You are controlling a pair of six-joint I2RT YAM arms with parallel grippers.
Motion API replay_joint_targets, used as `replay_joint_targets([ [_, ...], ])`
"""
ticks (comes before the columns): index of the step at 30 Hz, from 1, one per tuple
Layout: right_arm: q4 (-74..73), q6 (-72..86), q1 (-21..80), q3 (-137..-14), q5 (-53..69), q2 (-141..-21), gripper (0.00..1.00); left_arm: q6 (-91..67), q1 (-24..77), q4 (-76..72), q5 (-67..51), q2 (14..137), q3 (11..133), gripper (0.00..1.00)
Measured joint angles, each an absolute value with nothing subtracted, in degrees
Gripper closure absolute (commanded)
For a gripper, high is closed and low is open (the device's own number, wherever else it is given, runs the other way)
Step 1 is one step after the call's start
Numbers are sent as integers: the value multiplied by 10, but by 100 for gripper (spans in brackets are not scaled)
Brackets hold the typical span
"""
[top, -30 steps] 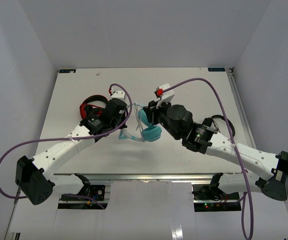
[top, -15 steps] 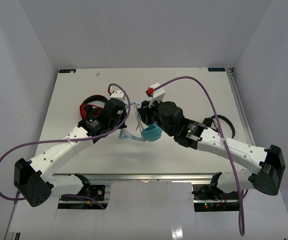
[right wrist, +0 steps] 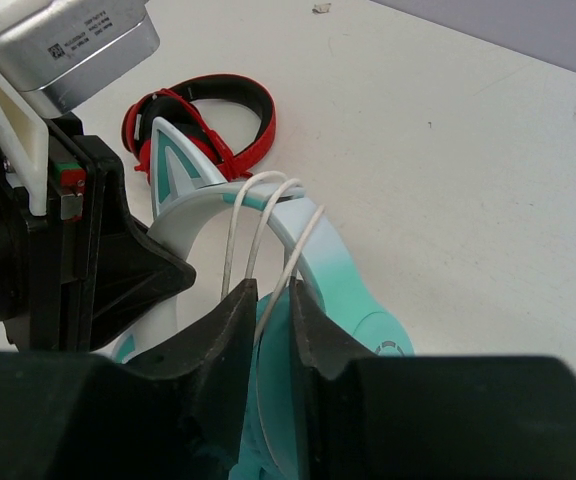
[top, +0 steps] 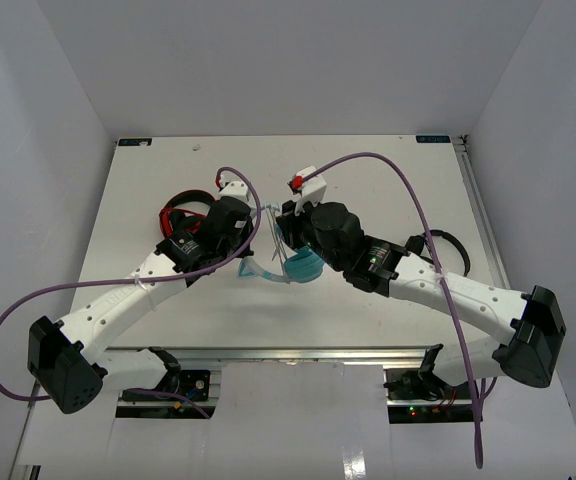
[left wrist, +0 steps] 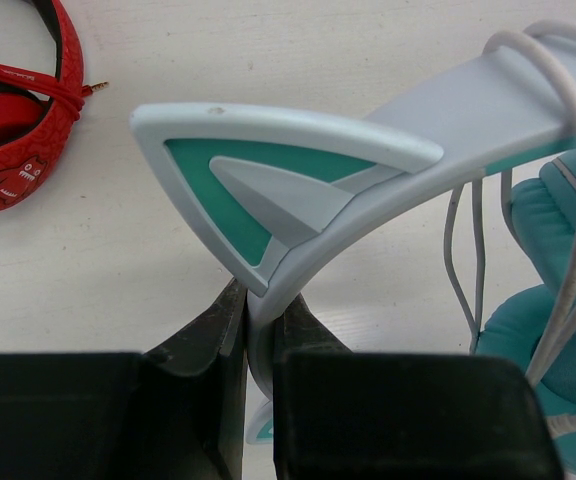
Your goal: Wrap the headphones
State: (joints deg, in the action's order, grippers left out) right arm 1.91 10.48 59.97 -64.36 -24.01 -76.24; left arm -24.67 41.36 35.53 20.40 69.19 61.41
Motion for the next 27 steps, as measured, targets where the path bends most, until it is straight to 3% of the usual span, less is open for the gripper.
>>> replay_joint_targets([
  [5,20,104,600,-646,-237,-772,92,-247,413,356,203,692,614,100],
  [17,56,95,600,-624,-204,-772,92,-246,413,356,200,705,614,100],
  [20,61,94,601,-613,-204,-768,91,-247,413,356,196,715,615,100],
  [22,65,93,601,-603,-209,-765,83,-246,413,356,190,722,616,100],
  [27,73,90,603,-575,-218,-762,75,-244,412,355,178,748,628,100],
])
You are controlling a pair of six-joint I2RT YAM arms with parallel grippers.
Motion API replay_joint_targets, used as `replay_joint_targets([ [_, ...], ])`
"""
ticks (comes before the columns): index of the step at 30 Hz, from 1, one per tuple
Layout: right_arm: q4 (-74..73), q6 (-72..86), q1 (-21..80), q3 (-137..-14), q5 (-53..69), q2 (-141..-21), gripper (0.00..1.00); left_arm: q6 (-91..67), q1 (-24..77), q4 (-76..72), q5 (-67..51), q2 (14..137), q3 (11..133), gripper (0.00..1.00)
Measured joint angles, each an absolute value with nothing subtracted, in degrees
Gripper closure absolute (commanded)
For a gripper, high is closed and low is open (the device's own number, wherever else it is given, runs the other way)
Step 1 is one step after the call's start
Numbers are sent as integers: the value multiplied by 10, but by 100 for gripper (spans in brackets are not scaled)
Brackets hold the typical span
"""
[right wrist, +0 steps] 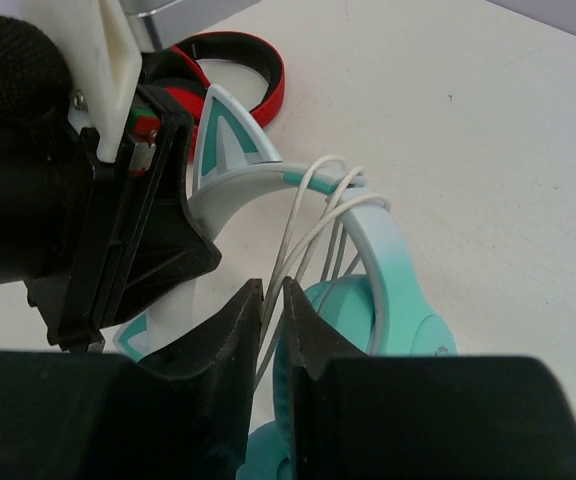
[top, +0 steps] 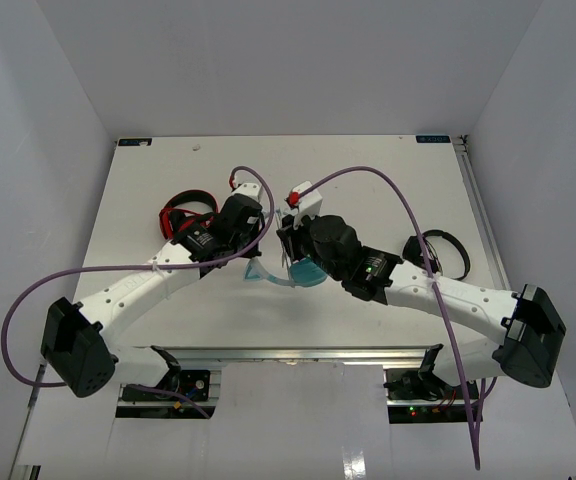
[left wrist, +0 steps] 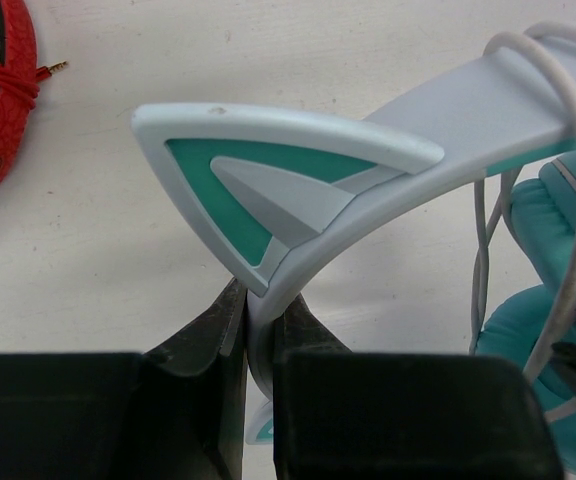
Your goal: Wrap the headphones
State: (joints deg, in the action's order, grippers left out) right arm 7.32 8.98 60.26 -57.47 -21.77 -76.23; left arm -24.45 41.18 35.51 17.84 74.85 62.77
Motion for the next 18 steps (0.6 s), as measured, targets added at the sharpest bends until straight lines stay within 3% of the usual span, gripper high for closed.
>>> replay_joint_targets([
  [18,86,83,606,-563,-281,-788,70,-240,399,321,155,797,634,100],
])
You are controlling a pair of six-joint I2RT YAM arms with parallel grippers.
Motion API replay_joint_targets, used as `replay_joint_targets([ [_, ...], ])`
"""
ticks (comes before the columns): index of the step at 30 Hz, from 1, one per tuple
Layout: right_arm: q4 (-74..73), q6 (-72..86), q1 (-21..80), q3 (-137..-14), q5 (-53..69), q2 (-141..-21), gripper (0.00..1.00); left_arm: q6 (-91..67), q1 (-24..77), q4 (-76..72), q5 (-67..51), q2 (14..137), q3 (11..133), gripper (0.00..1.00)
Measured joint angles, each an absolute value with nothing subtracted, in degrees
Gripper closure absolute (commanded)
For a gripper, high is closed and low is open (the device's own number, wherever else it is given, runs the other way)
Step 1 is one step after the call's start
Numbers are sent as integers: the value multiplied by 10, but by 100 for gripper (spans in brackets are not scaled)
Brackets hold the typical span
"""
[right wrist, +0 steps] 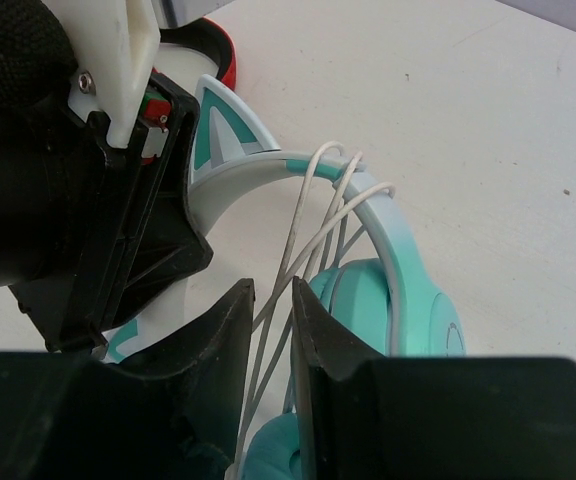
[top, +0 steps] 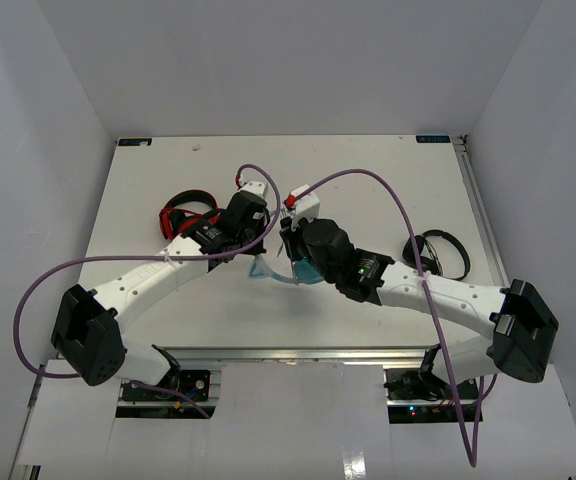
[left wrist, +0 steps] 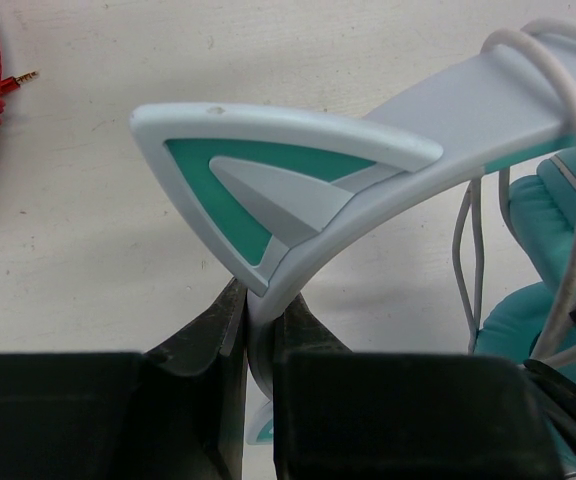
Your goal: Wrap the headphones
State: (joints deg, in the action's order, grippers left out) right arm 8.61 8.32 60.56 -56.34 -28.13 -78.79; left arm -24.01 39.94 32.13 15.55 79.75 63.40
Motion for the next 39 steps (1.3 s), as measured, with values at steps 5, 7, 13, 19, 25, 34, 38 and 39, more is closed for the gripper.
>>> replay_joint_targets([
  [5,90,83,606,-563,-286,-793,64,-238,394,316,151,801,634,100],
  [7,91,84,607,-563,-285,-793,60,-238,392,316,149,802,634,100],
  [13,90,86,613,-551,-284,-780,58,-235,384,313,144,810,635,100],
  [19,66,102,620,-491,-285,-683,57,-232,370,305,141,839,638,100],
  [25,63,135,621,-402,-312,-563,56,-226,352,288,122,892,658,100],
  [34,60,151,618,-350,-347,-544,56,-214,324,262,73,1013,719,100],
  [38,60,152,615,-347,-355,-544,55,-208,304,257,54,1047,737,100],
  [39,60,153,615,-347,-356,-543,55,-207,300,256,49,1054,742,100],
])
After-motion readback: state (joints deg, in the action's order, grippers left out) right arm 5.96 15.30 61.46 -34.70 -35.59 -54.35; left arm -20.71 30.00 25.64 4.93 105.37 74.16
